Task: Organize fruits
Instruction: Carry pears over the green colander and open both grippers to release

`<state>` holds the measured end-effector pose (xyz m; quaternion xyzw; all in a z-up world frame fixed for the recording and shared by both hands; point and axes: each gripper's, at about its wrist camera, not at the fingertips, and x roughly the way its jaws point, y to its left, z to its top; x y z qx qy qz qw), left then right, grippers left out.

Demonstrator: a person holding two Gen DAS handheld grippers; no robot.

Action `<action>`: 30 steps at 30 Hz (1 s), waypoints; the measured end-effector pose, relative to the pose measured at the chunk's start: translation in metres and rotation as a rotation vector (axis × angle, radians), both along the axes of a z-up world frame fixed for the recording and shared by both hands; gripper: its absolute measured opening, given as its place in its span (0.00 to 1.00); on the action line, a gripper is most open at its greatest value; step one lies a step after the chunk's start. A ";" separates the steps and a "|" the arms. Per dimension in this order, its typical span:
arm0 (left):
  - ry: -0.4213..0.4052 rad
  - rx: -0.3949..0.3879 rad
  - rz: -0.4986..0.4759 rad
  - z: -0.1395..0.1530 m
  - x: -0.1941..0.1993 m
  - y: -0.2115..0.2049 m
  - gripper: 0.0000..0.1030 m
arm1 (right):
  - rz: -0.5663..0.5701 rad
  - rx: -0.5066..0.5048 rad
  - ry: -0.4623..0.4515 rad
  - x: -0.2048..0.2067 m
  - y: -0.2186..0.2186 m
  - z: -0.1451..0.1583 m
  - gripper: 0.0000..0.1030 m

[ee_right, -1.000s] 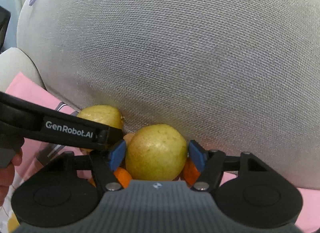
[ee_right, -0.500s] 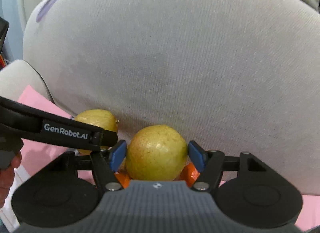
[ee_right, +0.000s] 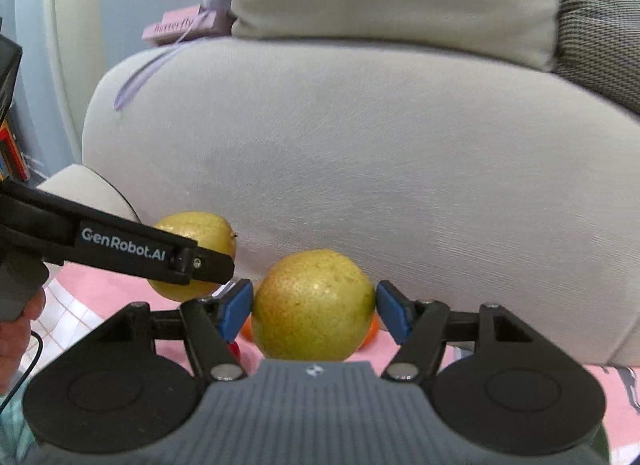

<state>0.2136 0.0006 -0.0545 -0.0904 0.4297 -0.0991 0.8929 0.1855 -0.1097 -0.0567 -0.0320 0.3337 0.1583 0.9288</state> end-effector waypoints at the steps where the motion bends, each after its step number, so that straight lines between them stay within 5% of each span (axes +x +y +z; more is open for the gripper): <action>1: -0.001 -0.001 -0.011 0.004 -0.005 -0.003 0.73 | -0.008 0.005 -0.004 -0.008 -0.006 0.003 0.63; 14: -0.004 0.007 -0.245 0.021 -0.028 -0.103 0.73 | -0.164 0.047 0.016 -0.070 -0.110 0.027 0.63; 30: 0.082 0.136 -0.539 -0.009 -0.027 -0.204 0.73 | -0.129 -0.075 0.127 -0.098 -0.198 -0.015 0.63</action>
